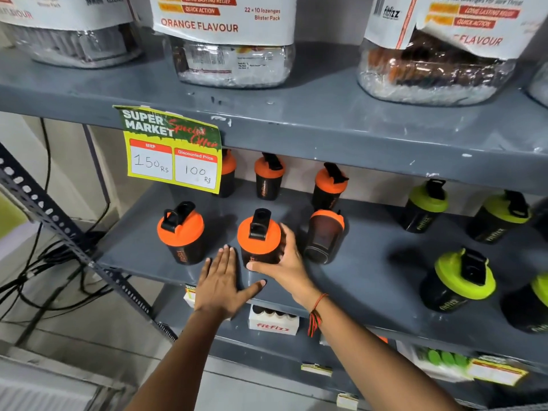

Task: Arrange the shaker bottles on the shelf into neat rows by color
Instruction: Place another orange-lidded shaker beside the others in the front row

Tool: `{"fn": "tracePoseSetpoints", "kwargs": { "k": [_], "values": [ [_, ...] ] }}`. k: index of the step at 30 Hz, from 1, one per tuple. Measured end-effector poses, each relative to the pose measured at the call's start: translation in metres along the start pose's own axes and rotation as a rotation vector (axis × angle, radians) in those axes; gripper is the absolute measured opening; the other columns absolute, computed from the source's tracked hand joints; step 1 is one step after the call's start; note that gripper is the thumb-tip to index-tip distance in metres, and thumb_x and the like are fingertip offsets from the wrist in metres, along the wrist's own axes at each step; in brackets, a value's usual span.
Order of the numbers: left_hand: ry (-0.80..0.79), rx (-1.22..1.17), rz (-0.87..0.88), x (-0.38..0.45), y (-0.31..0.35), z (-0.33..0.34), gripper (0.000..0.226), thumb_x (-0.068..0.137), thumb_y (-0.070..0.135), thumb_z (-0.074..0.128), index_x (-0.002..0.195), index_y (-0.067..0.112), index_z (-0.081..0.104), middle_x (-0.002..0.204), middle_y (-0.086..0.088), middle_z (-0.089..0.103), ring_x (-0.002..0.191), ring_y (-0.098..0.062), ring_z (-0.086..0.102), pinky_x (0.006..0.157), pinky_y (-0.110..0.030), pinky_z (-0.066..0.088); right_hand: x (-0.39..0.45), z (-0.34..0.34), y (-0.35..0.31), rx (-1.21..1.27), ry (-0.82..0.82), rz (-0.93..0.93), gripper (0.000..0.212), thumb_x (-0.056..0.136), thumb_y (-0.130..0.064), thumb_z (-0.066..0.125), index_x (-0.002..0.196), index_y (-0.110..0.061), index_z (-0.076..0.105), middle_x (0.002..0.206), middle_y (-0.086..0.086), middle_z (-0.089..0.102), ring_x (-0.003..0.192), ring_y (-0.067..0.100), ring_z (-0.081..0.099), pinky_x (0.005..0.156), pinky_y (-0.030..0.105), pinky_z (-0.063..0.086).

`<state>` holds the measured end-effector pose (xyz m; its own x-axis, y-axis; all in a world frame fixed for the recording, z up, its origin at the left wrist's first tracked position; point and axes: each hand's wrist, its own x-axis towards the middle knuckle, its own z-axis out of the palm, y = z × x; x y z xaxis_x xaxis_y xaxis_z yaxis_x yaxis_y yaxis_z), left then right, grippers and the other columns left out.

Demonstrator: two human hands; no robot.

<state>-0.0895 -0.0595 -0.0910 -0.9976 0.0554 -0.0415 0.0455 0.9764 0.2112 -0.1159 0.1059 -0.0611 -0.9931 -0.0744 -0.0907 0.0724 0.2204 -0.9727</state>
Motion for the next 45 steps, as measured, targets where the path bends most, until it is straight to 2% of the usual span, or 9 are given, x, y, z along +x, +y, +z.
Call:
{"fn": "tracePoseSetpoints", "kwargs": {
  "k": [4,8,13,18,23,27,31,37,45],
  "values": [
    [0.006,-0.019,-0.017,0.009,0.001,0.000,0.118,0.067,0.091,0.008,0.152,0.010,-0.003,0.162,-0.006,-0.002,0.148,-0.014,-0.008,0.120,-0.040,-0.007,-0.017,-0.020,-0.006,0.008,-0.003,-0.033,0.102,0.065,-0.019,0.092,0.149,-0.027,0.034,0.148,-0.002,0.046,0.136,0.012,0.046,0.109,0.030,0.041],
    [0.037,-0.021,-0.016,0.011,0.001,0.002,0.116,0.071,0.091,0.015,0.153,0.011,-0.001,0.162,-0.006,0.000,0.148,-0.014,-0.006,0.120,-0.041,-0.007,-0.025,-0.054,-0.011,0.040,0.307,-0.112,0.050,0.075,-0.027,0.086,0.120,-0.026,0.063,0.119,-0.007,0.066,0.104,0.003,0.063,0.084,0.018,0.050],
    [0.046,-0.007,-0.009,0.010,0.002,0.001,0.116,0.071,0.091,0.012,0.152,0.010,-0.001,0.162,-0.006,0.000,0.148,-0.014,-0.006,0.120,-0.040,-0.007,0.010,-0.102,-0.005,0.076,0.712,0.095,0.047,0.060,-0.049,0.083,0.092,-0.030,0.054,0.092,-0.001,0.062,0.093,0.027,0.066,0.085,0.044,0.054],
    [0.059,-0.008,-0.006,0.009,0.001,0.003,0.114,0.073,0.091,0.013,0.153,0.011,-0.001,0.162,-0.006,0.002,0.148,-0.014,-0.005,0.120,-0.041,-0.006,0.036,-0.118,-0.011,0.136,0.288,0.500,0.053,0.070,-0.052,0.082,0.101,-0.015,0.059,0.096,0.002,0.066,0.086,0.019,0.061,0.076,0.037,0.048],
    [0.078,0.000,-0.008,0.009,0.002,0.003,0.113,0.074,0.090,0.015,0.153,0.011,0.001,0.162,-0.006,0.004,0.148,-0.014,-0.004,0.120,-0.041,-0.006,0.046,-0.114,-0.013,0.097,0.151,0.555,0.073,0.068,-0.051,0.084,0.122,-0.011,0.054,0.114,0.012,0.067,0.102,0.028,0.065,0.077,0.032,0.050],
    [0.082,-0.010,-0.006,0.009,0.001,0.004,0.113,0.073,0.090,0.014,0.153,0.011,0.002,0.162,-0.006,0.005,0.148,-0.014,-0.004,0.120,-0.041,-0.005,0.044,-0.115,-0.015,0.173,0.147,0.499,0.041,0.076,-0.033,0.083,0.105,-0.014,0.061,0.091,0.006,0.073,0.076,0.017,0.070,0.052,0.023,0.051],
    [0.088,-0.003,-0.005,0.009,0.001,0.005,0.114,0.072,0.091,0.012,0.153,0.011,0.002,0.162,-0.005,0.005,0.148,-0.014,-0.003,0.120,-0.041,-0.005,0.045,-0.122,-0.015,0.181,0.162,0.297,0.039,0.079,-0.018,0.081,0.115,-0.010,0.070,0.106,0.008,0.075,0.089,0.020,0.072,0.062,0.024,0.054],
    [0.091,0.008,-0.009,0.010,0.001,0.005,0.114,0.072,0.091,0.012,0.153,0.011,0.003,0.162,-0.005,0.005,0.148,-0.014,-0.003,0.120,-0.040,-0.005,0.048,-0.148,-0.005,0.085,0.156,0.016,0.064,0.067,-0.004,0.087,0.124,-0.018,0.063,0.120,0.000,0.073,0.111,0.012,0.068,0.093,0.029,0.054],
    [0.103,0.007,-0.004,0.010,0.000,0.008,0.114,0.072,0.091,0.013,0.153,0.011,0.004,0.162,-0.005,0.006,0.148,-0.014,-0.002,0.120,-0.040,-0.004,0.038,-0.142,0.032,0.045,0.118,0.056,0.088,0.056,-0.009,0.090,0.135,-0.020,0.054,0.129,0.003,0.069,0.117,0.019,0.065,0.093,0.028,0.053]
  ]
}}
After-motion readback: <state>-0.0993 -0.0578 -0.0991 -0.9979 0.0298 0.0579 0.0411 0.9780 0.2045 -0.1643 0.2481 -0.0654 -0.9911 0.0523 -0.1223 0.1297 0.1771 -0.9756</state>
